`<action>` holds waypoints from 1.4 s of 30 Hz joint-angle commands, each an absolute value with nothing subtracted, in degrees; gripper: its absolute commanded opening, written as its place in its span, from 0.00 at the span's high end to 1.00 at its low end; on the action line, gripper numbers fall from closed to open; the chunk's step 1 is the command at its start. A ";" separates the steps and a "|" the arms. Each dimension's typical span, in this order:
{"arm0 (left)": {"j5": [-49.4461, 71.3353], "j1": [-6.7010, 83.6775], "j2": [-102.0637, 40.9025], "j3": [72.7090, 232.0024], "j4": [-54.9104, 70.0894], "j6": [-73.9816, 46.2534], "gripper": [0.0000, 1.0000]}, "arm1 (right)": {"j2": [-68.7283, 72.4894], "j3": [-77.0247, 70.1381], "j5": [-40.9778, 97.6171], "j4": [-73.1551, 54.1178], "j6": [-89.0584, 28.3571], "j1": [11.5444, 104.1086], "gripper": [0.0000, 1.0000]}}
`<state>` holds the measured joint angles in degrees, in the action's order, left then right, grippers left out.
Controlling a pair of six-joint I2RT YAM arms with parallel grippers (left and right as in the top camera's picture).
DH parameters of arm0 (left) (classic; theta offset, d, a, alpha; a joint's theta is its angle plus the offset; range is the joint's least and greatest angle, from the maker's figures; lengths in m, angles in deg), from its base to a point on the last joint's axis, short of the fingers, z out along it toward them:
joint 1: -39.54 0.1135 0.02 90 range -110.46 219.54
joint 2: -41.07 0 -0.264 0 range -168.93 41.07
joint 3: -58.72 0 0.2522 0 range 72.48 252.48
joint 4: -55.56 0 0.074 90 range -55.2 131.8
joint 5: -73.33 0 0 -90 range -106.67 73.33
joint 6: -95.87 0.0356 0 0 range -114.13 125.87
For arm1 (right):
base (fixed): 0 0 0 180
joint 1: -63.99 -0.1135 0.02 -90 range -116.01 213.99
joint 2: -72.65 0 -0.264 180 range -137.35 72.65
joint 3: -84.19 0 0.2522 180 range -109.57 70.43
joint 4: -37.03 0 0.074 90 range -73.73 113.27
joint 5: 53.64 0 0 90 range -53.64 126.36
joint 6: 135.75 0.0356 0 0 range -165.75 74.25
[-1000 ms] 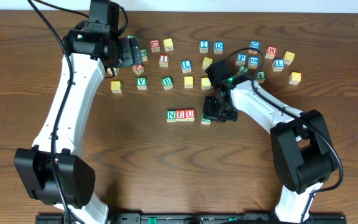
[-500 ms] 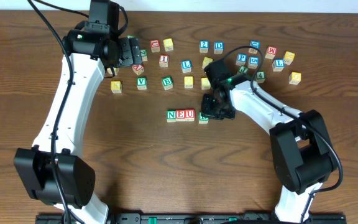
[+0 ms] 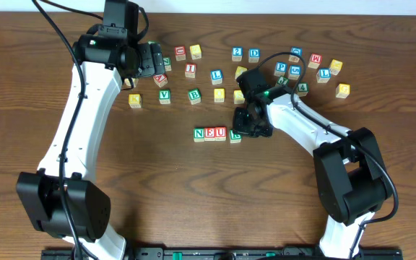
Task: Spell out NEURIPS
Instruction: 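Carry the green R block left and place it right of the U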
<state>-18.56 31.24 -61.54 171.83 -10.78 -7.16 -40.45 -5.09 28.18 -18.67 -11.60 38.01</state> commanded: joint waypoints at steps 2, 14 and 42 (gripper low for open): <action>-19.31 31.44 -61.80 171.41 -10.80 -6.40 0.02 | -39.99 -4.79 27.85 -18.21 -11.12 36.13 0.99; -19.31 31.44 -61.80 171.41 -10.85 -6.40 0.02 | -39.96 -4.79 27.83 -18.40 -11.12 36.20 0.99; -19.31 31.44 -61.80 171.41 -10.56 -6.40 0.02 | -37.10 -9.49 23.96 -30.47 -21.83 33.31 0.99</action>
